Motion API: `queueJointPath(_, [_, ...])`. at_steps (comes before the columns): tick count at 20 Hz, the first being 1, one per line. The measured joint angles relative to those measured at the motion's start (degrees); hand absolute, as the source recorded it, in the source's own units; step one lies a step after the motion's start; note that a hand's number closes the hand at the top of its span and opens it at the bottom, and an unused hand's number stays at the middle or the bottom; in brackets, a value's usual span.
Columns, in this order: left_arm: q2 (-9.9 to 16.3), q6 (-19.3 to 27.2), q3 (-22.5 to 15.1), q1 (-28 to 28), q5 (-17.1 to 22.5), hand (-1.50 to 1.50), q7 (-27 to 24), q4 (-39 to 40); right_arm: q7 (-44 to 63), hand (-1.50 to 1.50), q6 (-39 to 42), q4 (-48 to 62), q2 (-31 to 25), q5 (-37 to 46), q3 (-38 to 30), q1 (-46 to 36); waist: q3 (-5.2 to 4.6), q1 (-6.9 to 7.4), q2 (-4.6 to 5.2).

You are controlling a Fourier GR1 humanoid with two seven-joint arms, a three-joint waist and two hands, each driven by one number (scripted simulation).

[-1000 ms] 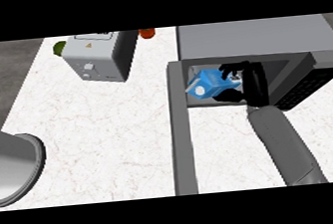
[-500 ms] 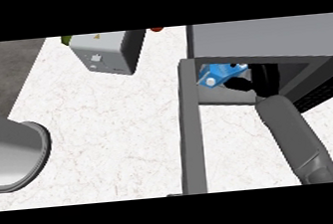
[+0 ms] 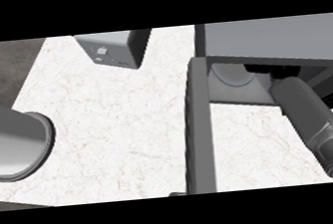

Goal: Pick up the milk, place it into the microwave and close the microwave

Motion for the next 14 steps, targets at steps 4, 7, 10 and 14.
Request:
queueJointPath(4, [-0.2,-0.1,0.0,-0.3,-2.0,-1.50,-0.6,0.6,-0.8,-1.50,1.4,3.2,0.0,0.5,0.0,-3.8,0.23,0.01,0.11])
queueJointPath(7, [-0.1,-0.7,0.1,-0.3,-2.6,-1.50,-0.9,0.8,-2.2,-1.50,3.0,4.9,0.3,0.4,-0.2,-5.7,0.37,0.02,0.12])
queueJointPath(10, [0.4,-1.8,0.2,0.1,-3.3,-1.50,-1.2,1.0,-3.9,-1.50,5.6,6.1,0.7,-0.2,-0.7,-7.4,0.43,-0.18,0.04])
queueJointPath(14, [0.4,-2.7,0.7,0.6,-4.0,-1.50,-1.8,1.2,-6.6,-1.50,8.7,7.2,1.9,-1.7,-2.0,-8.7,0.57,-0.70,-0.04])
